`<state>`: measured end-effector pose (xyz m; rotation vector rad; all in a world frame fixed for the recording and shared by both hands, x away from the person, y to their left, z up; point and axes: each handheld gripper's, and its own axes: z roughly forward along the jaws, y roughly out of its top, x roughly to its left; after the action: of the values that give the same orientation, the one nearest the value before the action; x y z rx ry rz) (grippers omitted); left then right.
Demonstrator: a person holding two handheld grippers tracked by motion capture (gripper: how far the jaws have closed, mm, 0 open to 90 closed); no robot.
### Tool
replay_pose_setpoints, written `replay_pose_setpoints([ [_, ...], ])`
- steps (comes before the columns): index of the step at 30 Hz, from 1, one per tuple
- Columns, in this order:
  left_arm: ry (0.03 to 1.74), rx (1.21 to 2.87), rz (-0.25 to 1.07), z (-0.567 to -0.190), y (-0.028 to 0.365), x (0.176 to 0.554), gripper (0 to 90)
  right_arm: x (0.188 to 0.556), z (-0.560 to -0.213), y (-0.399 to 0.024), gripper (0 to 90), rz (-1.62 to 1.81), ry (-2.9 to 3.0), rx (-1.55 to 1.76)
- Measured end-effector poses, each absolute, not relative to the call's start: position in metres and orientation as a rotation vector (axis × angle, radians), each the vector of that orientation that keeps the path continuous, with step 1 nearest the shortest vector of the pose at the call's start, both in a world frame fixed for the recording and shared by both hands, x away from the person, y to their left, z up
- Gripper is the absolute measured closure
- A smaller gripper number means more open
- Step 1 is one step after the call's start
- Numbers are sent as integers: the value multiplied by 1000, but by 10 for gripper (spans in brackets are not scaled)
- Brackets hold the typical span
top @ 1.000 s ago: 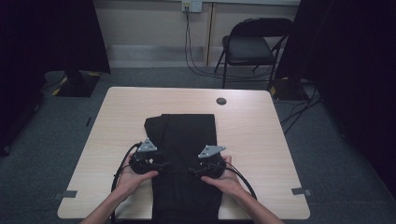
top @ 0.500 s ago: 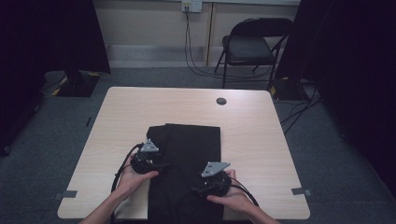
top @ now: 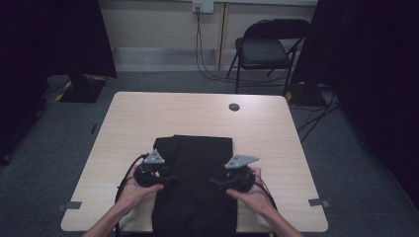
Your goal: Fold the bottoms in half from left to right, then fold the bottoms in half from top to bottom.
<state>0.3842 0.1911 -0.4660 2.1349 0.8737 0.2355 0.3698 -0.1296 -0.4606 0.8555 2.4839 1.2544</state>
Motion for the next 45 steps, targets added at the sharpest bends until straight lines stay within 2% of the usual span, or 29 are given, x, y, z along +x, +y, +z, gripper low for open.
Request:
replay_pose_setpoints([
  [5,939,2072,319,-450,201,417,380,427,-450,-144,230,1235,2411,984],
  [10,1034,2057,284,-463,204,457,306,471,-452,-138,216,1192,2363,1046],
  [12,1058,2043,319,-470,203,467,275,483,-457,-133,210,1181,2376,1058],
  [18,1098,2078,291,-493,202,479,245,498,-475,-117,209,1112,2414,1057],
  [27,1038,2140,412,-499,185,479,126,498,-499,-112,187,1080,2452,1053],
  [28,1034,2140,407,-499,185,478,139,497,-499,-112,189,1078,2448,1049],
  [30,985,2156,393,-495,187,476,243,493,-500,-113,215,1088,2445,1036],
  [31,980,2150,373,-494,187,475,400,491,-500,-113,302,1093,2443,1030],
  [32,964,2158,367,-493,188,475,504,490,-498,-114,476,1121,2459,1021],
  [33,955,2152,346,-493,188,475,628,489,-497,-114,600,1153,2482,1018],
  [35,963,2116,296,-495,187,475,811,486,-496,-111,793,1191,2514,1020],
  [37,994,2087,281,-494,191,479,852,486,-493,-109,848,1180,2513,1012],
  [40,1047,1987,283,-477,195,497,861,500,-475,-112,859,1191,2451,1057],
  [45,995,1884,431,-416,188,517,862,525,-422,-109,860,1203,2322,1022],
])
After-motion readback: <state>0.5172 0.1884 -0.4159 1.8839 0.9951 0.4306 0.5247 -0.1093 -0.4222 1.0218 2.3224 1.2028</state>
